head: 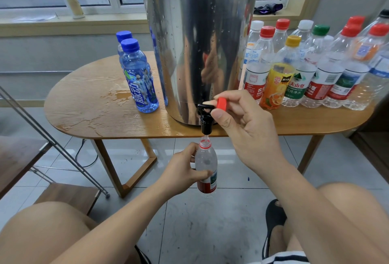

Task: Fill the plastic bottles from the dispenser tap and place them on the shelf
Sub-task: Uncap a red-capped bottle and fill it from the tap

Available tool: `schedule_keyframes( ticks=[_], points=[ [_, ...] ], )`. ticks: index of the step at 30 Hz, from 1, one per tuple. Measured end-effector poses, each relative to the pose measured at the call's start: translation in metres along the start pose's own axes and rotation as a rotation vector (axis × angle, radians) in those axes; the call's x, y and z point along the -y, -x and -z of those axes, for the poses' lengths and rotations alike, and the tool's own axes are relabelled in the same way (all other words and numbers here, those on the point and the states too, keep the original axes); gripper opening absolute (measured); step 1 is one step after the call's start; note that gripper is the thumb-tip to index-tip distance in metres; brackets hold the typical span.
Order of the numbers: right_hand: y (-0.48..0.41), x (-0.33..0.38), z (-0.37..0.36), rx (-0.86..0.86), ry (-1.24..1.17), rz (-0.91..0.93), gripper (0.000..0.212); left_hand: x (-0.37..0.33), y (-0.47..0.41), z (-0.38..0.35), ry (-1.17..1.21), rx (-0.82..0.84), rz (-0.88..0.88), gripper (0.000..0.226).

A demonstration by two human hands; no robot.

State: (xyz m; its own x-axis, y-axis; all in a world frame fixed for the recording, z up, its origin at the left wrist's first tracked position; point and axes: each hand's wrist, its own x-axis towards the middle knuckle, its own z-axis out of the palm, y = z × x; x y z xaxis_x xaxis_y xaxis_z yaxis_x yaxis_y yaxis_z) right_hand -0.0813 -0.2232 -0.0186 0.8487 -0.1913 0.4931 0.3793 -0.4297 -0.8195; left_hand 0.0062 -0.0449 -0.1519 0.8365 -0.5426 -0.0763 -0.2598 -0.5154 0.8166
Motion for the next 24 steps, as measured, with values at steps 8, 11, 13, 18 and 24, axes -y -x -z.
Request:
schedule_keyframes(
  ticks=[8,11,13,18,24],
  points=[
    [0.0002,0.0001,-0.0003,0.005,-0.001,-0.004,0.035,0.0009,0.0002,-0.0007,-0.003,-0.011,-0.001,0.061],
    [0.0001,0.0007,-0.0001,0.004,0.004,0.000,0.034,0.0002,0.0003,-0.0008,-0.009,-0.010,0.000,0.062],
    [-0.0003,0.0011,0.0006,0.008,0.001,0.000,0.033,-0.0004,0.0001,-0.0004,-0.013,-0.013,-0.002,0.062],
    [-0.0003,0.0014,0.0006,0.011,0.000,-0.004,0.033,0.0006,0.0000,-0.0001,-0.009,-0.024,-0.005,0.061],
    [-0.0004,0.0014,0.0006,0.009,-0.013,-0.007,0.032,0.0001,-0.0003,-0.0006,-0.018,-0.028,-0.005,0.061]
  ],
)
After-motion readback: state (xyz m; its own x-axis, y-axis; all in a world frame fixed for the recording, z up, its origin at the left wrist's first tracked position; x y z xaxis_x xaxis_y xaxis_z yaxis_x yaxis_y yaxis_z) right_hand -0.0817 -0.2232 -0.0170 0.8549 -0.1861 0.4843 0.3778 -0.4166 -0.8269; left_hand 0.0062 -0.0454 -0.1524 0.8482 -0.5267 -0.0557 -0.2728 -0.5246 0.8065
